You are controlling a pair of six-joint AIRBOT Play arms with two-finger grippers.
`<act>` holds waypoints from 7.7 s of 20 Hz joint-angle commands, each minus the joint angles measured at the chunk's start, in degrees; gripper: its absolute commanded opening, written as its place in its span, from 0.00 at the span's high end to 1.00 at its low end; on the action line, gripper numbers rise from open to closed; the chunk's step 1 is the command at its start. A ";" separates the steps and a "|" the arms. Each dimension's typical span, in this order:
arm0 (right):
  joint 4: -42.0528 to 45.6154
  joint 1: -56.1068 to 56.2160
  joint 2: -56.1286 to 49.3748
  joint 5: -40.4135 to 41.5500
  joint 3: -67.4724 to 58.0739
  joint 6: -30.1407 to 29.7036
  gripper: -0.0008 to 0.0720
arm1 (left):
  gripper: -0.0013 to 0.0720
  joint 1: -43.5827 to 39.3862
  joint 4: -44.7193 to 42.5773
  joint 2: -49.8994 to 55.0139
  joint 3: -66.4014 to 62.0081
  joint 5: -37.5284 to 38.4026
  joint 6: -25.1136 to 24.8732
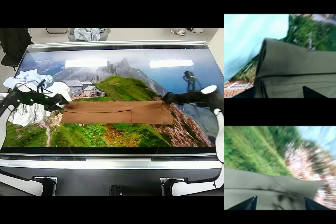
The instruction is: Fold the shirts.
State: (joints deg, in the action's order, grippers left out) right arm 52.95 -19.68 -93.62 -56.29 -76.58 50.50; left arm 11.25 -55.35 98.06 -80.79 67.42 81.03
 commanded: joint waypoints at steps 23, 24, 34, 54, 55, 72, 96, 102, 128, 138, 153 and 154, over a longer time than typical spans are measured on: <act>-8.83 2.14 -8.74 -20.72 -4.22 3.30 0.93 | 0.41 -22.27 2.25 -19.98 3.41 -11.82 0.00; -8.72 2.14 -5.70 -20.81 -4.31 3.34 0.94 | 0.90 -24.44 2.25 -18.69 4.81 -14.36 0.00; -5.75 2.14 21.75 -29.18 -4.31 12.11 0.94 | 0.93 -43.54 20.09 4.63 0.63 -27.78 1.44; -20.00 19.80 15.32 -14.91 -4.35 10.78 0.94 | 0.94 -25.09 4.09 -2.86 -19.80 -6.47 2.56; -21.81 23.28 12.41 -12.48 -4.35 10.54 0.94 | 0.94 -22.08 3.82 -5.75 -19.78 -4.90 2.51; 10.60 15.47 2.34 -20.74 -2.89 16.72 0.05 | 0.94 -16.09 1.05 -18.58 -19.67 0.59 -1.11; -25.40 -1.46 2.49 -21.55 -12.68 6.25 0.94 | 0.94 -16.09 1.07 -17.68 -18.53 0.79 -0.92; -16.85 -23.80 2.49 -22.40 -12.76 5.57 0.94 | 0.94 -16.17 1.09 -17.75 -16.81 3.28 -0.92; 35.26 -45.16 9.57 -24.90 14.71 16.92 0.91 | 0.94 -19.54 1.11 -17.77 -16.74 5.27 -0.46; 31.89 -30.40 14.99 -2.56 -27.10 3.54 0.15 | 0.94 -20.02 -28.39 -17.75 -25.68 4.31 7.34; 30.93 14.19 4.57 -32.06 -16.50 10.32 0.14 | 0.06 -28.41 -34.62 -20.63 7.65 0.83 19.93; 30.88 14.19 4.57 -32.09 -16.50 10.32 0.14 | 0.06 -28.41 -34.62 -20.63 7.65 0.83 19.93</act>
State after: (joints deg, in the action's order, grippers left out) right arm 83.83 -6.87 -88.51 -86.87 -93.58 60.49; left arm -16.45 -90.06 77.71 -74.61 70.91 100.31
